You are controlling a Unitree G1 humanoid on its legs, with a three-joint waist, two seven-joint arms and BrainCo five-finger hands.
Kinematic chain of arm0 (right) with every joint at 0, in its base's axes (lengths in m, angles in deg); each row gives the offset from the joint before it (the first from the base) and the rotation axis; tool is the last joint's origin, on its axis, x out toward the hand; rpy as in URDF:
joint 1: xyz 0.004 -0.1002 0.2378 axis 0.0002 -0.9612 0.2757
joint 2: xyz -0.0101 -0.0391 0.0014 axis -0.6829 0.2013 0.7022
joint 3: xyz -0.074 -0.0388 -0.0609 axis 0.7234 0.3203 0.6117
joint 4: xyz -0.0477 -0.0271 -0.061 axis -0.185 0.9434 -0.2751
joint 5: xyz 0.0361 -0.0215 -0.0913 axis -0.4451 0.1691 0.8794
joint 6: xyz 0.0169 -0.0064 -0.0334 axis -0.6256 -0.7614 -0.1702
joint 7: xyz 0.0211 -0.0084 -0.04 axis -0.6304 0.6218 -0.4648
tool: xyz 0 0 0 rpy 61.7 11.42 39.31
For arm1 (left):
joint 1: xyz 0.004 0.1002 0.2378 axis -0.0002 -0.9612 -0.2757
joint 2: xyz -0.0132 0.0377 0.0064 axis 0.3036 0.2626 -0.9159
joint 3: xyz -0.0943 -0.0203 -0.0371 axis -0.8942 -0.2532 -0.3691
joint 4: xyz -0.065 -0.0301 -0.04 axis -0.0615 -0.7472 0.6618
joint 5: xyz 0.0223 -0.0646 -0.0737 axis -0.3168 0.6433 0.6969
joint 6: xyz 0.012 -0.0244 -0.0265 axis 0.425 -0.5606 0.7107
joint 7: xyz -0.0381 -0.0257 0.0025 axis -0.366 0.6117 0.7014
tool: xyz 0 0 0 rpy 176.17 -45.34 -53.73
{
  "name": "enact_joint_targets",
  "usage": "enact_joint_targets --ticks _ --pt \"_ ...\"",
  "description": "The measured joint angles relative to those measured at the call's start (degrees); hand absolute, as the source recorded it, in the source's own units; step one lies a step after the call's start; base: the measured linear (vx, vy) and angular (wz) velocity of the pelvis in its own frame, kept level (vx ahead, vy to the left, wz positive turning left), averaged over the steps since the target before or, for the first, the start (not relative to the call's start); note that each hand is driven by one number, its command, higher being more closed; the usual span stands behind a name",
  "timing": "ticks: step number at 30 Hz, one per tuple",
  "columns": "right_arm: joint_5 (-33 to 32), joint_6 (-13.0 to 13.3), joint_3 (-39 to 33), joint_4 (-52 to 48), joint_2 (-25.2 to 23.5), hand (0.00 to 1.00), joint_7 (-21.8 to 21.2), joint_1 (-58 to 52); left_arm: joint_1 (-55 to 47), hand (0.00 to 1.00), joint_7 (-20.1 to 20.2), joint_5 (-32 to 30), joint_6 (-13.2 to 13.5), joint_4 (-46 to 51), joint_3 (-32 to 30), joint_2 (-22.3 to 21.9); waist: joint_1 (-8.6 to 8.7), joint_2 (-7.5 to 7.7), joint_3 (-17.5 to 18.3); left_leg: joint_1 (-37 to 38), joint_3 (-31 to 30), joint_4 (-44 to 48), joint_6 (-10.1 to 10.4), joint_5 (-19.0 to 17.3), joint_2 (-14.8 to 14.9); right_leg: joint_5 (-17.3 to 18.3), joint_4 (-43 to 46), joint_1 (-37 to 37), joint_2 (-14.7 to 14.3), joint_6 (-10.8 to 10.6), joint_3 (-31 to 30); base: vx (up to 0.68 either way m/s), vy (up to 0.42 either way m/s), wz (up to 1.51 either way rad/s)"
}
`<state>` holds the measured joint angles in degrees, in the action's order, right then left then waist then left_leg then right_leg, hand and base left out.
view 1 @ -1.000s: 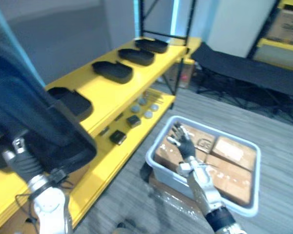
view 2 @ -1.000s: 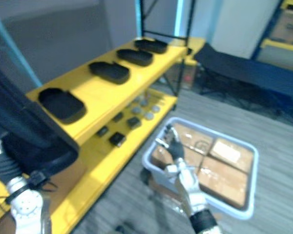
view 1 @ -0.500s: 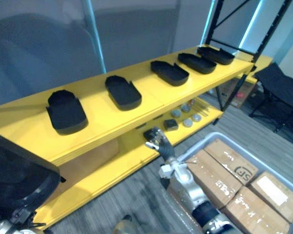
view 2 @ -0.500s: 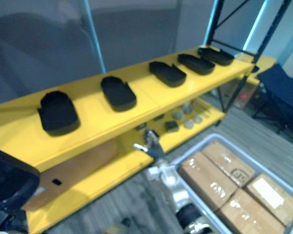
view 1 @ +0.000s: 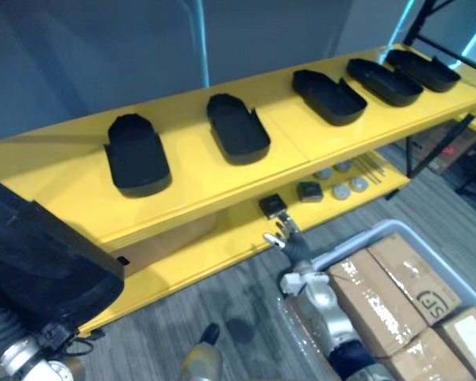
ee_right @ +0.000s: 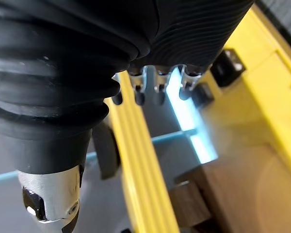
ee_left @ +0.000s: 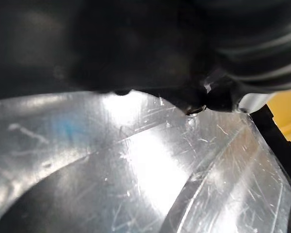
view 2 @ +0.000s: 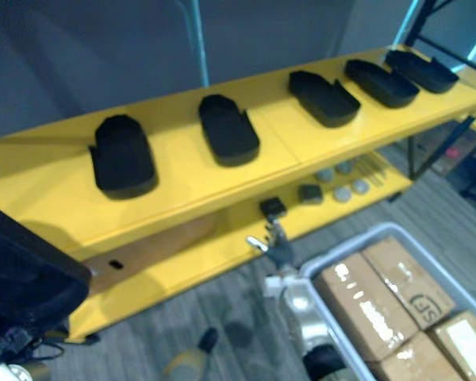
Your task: Walk over and take plastic housings, then place them on the shelf
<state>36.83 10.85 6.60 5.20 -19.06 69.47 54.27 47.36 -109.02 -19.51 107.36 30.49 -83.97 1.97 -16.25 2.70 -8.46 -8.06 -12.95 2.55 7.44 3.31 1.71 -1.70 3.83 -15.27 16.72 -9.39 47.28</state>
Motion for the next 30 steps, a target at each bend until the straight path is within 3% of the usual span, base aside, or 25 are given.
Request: enact_joint_targets --ticks 3,5,6,7,8,9,10,13,16,18,21,23,24,25,26,27,28,29,30 --pt "0.08 0.44 -0.38 -0.39 0.94 0.00 0.28 -1.46 0.83 1.00 0.80 -0.03 0.40 -1.27 1.91 0.63 1.84 -1.52 -1.17 -0.17 -3.22 -0.56 -0.33 0.87 -0.37 0.12 2.65 -0.43 -0.22 0.19 -5.44 0.06 0.139 0.49" --pt "0.06 0.49 -1.52 -2.18 1.91 0.00 2.13 -4.41 2.66 1.00 2.66 0.16 0.46 -3.29 4.05 3.60 3.23 -2.82 -2.77 -0.41 -7.52 -1.69 -1.09 1.40 -0.59 1.55 9.15 0.77 -0.63 2.59 -14.33 0.08 0.295 1.03" --pt "0.06 0.49 -1.66 -2.55 1.87 0.00 2.57 -4.92 2.95 1.00 2.83 0.18 0.49 -3.60 4.44 4.13 3.44 -2.93 -2.98 -0.52 -7.93 -1.86 -1.19 1.46 -0.53 1.84 10.06 1.08 -0.82 3.00 -15.57 0.03 0.219 1.17" --pt "-0.01 0.63 -2.08 -3.58 1.21 0.00 3.47 -6.63 4.41 1.00 3.42 0.25 0.50 -4.77 5.60 5.85 4.72 -3.20 -3.39 -1.52 -9.74 -2.41 -1.87 2.00 -0.36 4.58 12.69 1.76 -2.33 4.72 -19.61 -0.03 0.080 1.35" --pt "-0.05 1.35 -2.30 -4.26 0.69 0.00 3.83 -7.99 5.99 1.00 3.70 0.25 0.50 -5.87 6.54 7.49 5.67 -2.70 -4.22 -2.33 -10.14 -3.30 -2.58 3.58 -0.21 10.24 12.22 2.07 -5.44 5.14 -23.41 -0.08 0.013 1.46" --pt "-0.03 1.59 -2.29 -4.42 0.69 0.00 3.80 -8.23 6.65 1.00 3.67 0.26 0.50 -6.07 6.89 7.99 5.95 -1.93 -4.78 -2.55 -9.82 -3.42 -2.69 5.56 -0.43 11.45 11.62 2.00 -6.54 5.64 -23.53 -0.12 -0.076 1.07" --pt "0.05 1.74 -2.76 -4.29 0.90 0.00 3.46 -8.40 6.92 1.00 3.47 0.25 0.46 -6.66 7.60 7.87 5.92 -1.10 -4.99 -3.10 -9.87 -3.25 0.72 7.60 -1.03 13.25 11.37 0.95 -6.36 5.15 -22.58 -0.14 -0.089 0.51" --pt "0.11 3.20 -5.31 -4.28 1.07 0.00 2.23 -8.44 5.04 1.00 2.89 0.21 0.39 -6.58 8.49 7.70 5.96 -3.34 -6.63 -4.01 -8.82 -2.07 0.91 8.16 0.00 14.58 10.03 0.77 -7.66 3.30 -22.96 -0.14 -0.018 -0.03" --pt "0.73 4.00 -5.62 -4.29 1.17 0.00 0.20 -9.36 4.92 1.00 3.09 0.45 0.40 -5.50 9.54 7.72 6.16 -3.37 -7.11 -4.00 -7.56 -2.14 1.01 8.25 -0.13 19.05 7.84 -0.14 -7.38 2.09 -23.84 -0.18 0.006 -0.17" --pt "1.16 4.01 -5.57 -4.29 1.20 0.00 -0.59 -10.06 5.39 1.00 3.10 0.42 0.40 -5.16 9.82 7.33 7.04 -4.22 -7.70 -3.75 -6.08 -2.13 0.95 8.23 0.91 20.12 7.72 -0.76 -7.90 1.20 -23.26 -0.15 0.005 0.11" --pt "1.13 3.90 -5.73 -4.26 1.29 0.00 -1.15 -11.60 5.00 1.00 3.10 0.44 0.44 -4.44 8.94 7.41 7.32 -3.42 -7.54 -4.30 -3.24 0.21 -0.06 7.89 0.74 20.53 7.55 -1.79 -6.61 1.81 -22.47 0.00 0.052 0.06" --pt "1.17 3.93 -5.97 -4.26 1.11 0.00 -0.95 -11.57 5.10 1.00 3.59 0.46 0.44 -3.89 7.09 7.56 6.81 -1.72 -7.15 -5.15 -2.04 2.66 -0.44 6.83 -1.26 21.37 7.64 -2.01 -4.98 2.99 -22.62 0.13 0.029 -0.02" --pt "1.19 3.97 -6.03 -4.26 0.62 0.00 -0.87 -11.62 5.14 1.00 3.88 0.50 0.43 -3.03 6.35 7.87 6.65 -0.15 -6.92 -5.45 -1.33 3.79 -1.34 5.49 -2.93 21.81 7.45 -2.39 -3.59 4.91 -22.63 0.34 0.221 0.28" --pt "2.09 4.54 -7.34 -4.57 0.30 0.00 -0.53 -12.01 6.97 1.00 4.82 0.15 0.47 -1.59 6.64 8.46 6.95 0.73 -6.53 -4.97 -1.01 6.36 -2.32 2.11 -4.14 13.55 22.17 3.47 -1.17 7.36 -27.96 0.35 0.365 0.25" --pt "2.13 5.02 -7.75 -5.01 -0.04 0.00 0.01 -11.71 7.35 1.00 4.97 0.17 0.48 -0.94 6.33 9.13 6.96 1.07 -6.19 -4.43 -0.74 5.99 -3.19 1.39 -4.38 9.00 28.44 7.39 -0.18 6.38 -31.10 0.32 0.460 0.17" --pt "2.16 5.27 -8.48 -5.22 -0.65 0.00 0.53 -11.27 7.64 1.00 4.99 0.16 0.48 -0.85 6.26 9.32 7.16 1.43 -6.00 -3.23 -0.33 5.53 -4.25 0.77 -4.44 3.82 31.71 9.39 0.52 5.01 -33.43 0.14 0.330 -0.03" --pt "2.16 5.28 -8.71 -5.21 -0.90 0.00 0.72 -11.03 7.62 1.00 4.96 0.15 0.47 -0.85 6.28 9.30 7.44 1.42 -6.01 -2.45 -0.18 5.53 -4.87 0.67 -4.56 0.95 32.50 9.53 0.75 4.22 -34.02 0.15 0.323 -0.19" --pt "2.19 5.39 -9.15 -5.21 -1.38 0.00 0.96 -10.95 7.52 1.00 4.93 0.13 0.45 -0.79 6.28 9.36 7.51 1.48 -5.91 -0.13 0.07 5.17 -6.78 -1.22 -4.86 -6.78 35.21 10.98 1.82 4.90 -34.68 0.10 0.255 -0.21" --pt "2.25 5.41 -9.44 -5.20 -1.56 0.00 0.97 -10.86 7.52 1.00 4.84 0.11 0.45 -0.71 6.30 9.50 7.60 0.87 -6.11 0.54 0.00 5.03 -7.45 -1.85 -4.83 -8.01 37.47 12.38 2.39 5.75 -34.72 0.03 0.243 -0.27"
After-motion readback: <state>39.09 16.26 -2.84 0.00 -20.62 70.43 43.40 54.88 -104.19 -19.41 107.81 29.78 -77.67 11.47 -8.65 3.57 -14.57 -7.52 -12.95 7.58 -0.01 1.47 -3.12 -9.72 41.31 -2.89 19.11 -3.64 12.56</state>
